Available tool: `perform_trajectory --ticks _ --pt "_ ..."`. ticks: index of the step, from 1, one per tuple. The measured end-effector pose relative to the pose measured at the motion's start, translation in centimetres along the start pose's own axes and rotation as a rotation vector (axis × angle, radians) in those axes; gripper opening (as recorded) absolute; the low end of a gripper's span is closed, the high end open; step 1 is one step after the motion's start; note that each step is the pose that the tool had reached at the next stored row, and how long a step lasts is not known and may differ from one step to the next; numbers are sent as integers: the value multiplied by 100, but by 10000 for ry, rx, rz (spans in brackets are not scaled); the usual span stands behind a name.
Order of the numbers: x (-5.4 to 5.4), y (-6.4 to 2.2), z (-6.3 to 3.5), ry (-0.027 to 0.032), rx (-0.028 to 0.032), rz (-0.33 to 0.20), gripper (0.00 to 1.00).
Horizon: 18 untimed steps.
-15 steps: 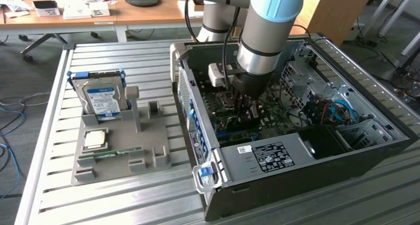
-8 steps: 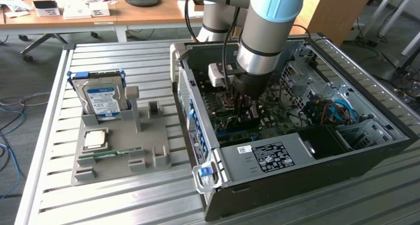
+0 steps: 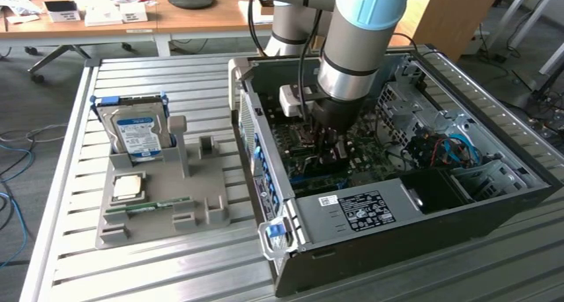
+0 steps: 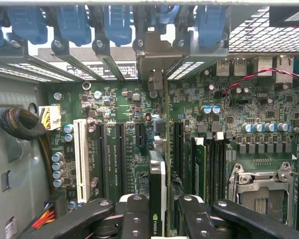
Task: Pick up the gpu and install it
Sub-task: 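Insert the gpu into the slot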
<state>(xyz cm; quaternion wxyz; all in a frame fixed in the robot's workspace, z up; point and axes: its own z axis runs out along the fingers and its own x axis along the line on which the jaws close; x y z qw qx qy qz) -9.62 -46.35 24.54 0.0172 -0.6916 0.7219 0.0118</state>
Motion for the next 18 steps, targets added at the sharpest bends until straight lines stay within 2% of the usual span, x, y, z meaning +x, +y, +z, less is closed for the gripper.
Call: perform_trajectory --ticks 3,4,6,7,8,9,18 --pt "0 0 0 0 -1 0 27" --pt "-2 5 7 -22 -4 10 28" --pt "-1 3 4 -8 4 7 28" --pt "-1 0 1 -3 2 0 33" --pt "0 0 0 0 0 1 33" --pt "0 0 0 -1 1 0 40" --pt "-1 0 -36 0 0 0 40"
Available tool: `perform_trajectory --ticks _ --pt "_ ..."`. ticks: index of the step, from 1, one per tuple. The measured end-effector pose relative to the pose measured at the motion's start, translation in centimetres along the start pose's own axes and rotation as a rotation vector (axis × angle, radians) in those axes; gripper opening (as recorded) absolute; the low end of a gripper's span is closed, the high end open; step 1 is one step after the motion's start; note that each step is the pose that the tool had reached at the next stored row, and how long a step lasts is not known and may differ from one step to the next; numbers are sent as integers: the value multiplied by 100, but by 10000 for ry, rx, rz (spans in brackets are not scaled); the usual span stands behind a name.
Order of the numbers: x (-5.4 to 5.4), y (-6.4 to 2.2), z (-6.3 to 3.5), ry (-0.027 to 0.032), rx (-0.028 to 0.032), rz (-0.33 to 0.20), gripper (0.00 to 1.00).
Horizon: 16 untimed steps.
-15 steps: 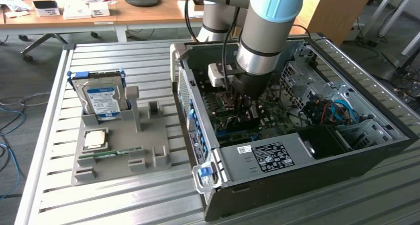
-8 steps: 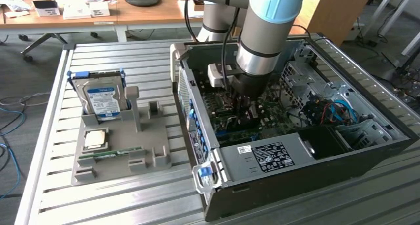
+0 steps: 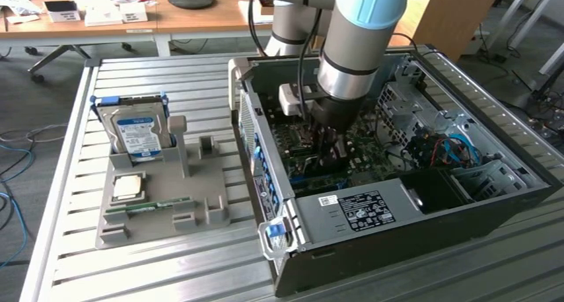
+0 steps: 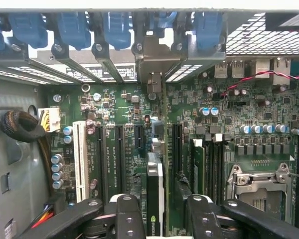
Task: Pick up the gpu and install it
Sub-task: 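Insert the gpu into the slot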
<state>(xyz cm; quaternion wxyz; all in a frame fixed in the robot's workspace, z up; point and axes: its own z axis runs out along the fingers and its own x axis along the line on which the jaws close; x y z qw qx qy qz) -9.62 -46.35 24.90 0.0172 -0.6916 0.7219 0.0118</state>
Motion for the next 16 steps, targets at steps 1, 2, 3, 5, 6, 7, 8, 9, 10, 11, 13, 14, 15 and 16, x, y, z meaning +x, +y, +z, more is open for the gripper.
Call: perform_trajectory --ticks 1,2,3,5,6,7,8,9,10,11,13,14,15,16 --pt "-1 0 -14 0 0 0 40" --pt "-1 0 -28 0 0 0 40" --pt "-2 0 -42 0 0 1 40" --pt "-3 0 -71 0 0 0 40" --pt "-4 -1 -89 0 0 0 40" --pt "-5 -1 -109 0 1 0 40" --pt "-5 -1 -130 0 1 0 40" --pt "-6 -1 -149 0 0 0 40" --pt "-7 -1 -170 0 1 0 40" --pt "-8 -1 -191 0 1 0 40" --pt "-10 -2 -236 -1 4 -1 40" --pt "-11 -2 -260 0 6 -1 40" --pt "-12 -2 -282 -1 7 -1 40" --pt "-12 -3 -302 -1 8 -1 40"
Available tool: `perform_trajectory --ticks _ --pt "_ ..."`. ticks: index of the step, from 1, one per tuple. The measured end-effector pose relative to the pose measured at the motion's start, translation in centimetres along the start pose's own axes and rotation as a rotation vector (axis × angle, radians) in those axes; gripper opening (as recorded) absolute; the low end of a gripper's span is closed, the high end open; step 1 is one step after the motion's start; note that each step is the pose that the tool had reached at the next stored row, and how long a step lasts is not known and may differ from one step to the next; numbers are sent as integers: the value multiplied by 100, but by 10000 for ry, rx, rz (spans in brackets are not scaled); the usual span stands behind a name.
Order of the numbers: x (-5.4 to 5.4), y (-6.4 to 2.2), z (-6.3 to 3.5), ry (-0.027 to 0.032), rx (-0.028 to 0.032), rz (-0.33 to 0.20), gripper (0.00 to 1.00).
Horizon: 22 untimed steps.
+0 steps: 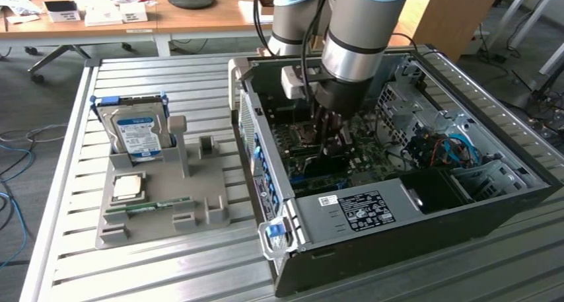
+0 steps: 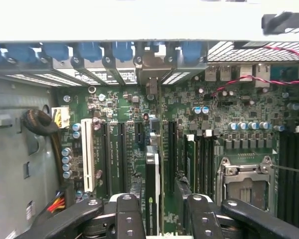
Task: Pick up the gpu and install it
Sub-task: 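Insert the gpu into the slot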
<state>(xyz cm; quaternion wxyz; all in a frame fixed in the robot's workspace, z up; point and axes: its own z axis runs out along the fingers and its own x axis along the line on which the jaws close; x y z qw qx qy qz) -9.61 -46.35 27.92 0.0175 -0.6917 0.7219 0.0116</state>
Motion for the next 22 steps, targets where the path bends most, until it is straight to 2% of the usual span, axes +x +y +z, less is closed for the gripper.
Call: perform_trajectory --ticks 8,22 --pt "-5 0 -124 0 8 0 40" --pt "-9 -1 -227 -1 14 0 40"
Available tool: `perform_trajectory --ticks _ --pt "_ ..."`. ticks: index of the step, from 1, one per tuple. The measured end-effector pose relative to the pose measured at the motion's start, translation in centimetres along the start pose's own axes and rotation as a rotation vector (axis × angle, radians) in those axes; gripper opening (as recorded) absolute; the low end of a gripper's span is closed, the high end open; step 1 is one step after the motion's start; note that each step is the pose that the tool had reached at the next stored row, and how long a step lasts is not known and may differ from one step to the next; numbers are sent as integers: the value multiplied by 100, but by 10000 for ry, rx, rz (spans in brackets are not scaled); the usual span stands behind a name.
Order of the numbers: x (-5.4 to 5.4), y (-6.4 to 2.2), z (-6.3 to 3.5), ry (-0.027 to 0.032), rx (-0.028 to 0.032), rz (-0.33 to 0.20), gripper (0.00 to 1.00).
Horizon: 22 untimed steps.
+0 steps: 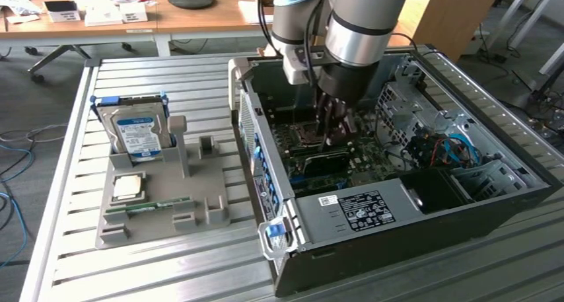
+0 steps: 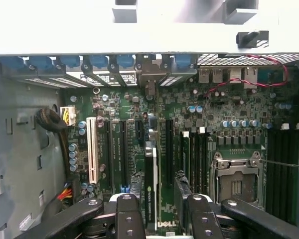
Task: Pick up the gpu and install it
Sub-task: 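Insert the gpu into the slot, then press down on the gpu until it lock into place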
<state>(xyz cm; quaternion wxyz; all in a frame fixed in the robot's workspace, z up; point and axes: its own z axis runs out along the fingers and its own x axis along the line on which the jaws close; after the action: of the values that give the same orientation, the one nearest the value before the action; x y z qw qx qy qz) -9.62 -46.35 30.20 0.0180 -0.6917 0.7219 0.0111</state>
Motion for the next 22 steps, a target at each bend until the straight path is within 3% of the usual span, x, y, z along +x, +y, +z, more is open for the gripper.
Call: perform_trajectory --ticks 8,22 --pt "-5 -1 -109 0 0 0 40" --pt "-5 -1 -109 0 3 0 40"
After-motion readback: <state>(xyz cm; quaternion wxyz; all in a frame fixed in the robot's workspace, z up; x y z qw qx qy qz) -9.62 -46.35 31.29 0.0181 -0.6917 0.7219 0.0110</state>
